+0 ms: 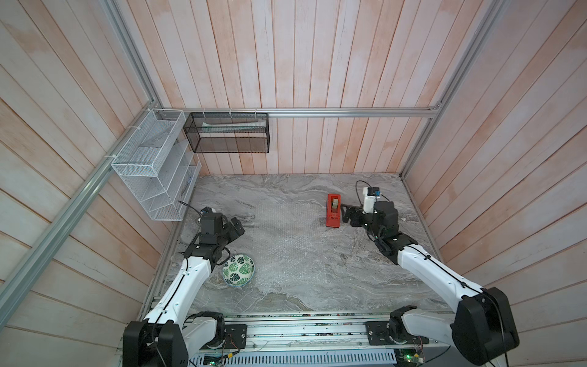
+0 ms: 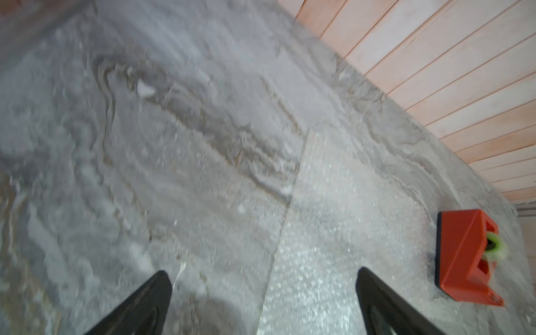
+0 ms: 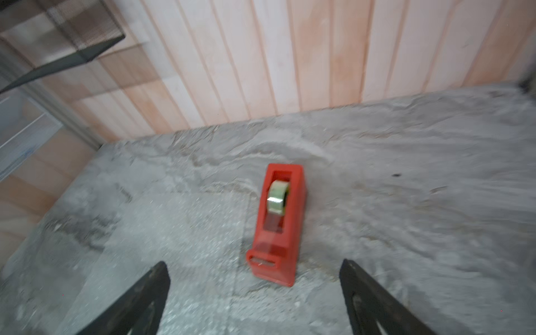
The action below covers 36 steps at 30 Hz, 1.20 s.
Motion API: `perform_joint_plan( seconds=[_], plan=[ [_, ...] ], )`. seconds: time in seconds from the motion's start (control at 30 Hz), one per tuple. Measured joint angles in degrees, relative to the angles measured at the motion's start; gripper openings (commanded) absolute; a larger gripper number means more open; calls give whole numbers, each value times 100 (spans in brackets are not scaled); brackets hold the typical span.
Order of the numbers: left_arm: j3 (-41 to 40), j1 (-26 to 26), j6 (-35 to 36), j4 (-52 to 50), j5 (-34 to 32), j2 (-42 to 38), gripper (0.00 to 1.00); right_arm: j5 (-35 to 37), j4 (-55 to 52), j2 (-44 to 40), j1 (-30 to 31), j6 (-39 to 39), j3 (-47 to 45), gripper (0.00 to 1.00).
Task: Wrap bowls in bubble wrap
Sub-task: Pick up the bowl from the center of the board.
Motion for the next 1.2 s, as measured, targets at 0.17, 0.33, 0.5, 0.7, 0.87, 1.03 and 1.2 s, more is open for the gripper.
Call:
perform_joint_plan(
  seconds=[0.17,0.33,0.5,0.7,0.87,1.03,1.2],
  plan=[
    [-131,98,-343,-737,44,-629,100,-122,-660,1182,1707,706,721,88],
    [-247,501,-348,-898,286,-715,100,-409,-1115,2686,2907,1235,1910,84],
    [-256,708,-330,-1003,479,-866,100,-605,-1497,3720,3523,1486,3027,82],
    [-481,857,-387,-741,831,-1012,100,-852,-1843,4363,3880,1593,3985,75],
    [-791,1012,-485,-511,1032,-1012,100,-977,-2096,4878,3969,1587,4559,67],
    [-970,1241,-549,-304,1126,-1060,100,-1036,-2306,5307,3982,1508,4837,50],
    [-1071,1368,-590,-214,1207,-1213,100,-1141,-2500,5604,3980,1436,5073,35]
  ],
)
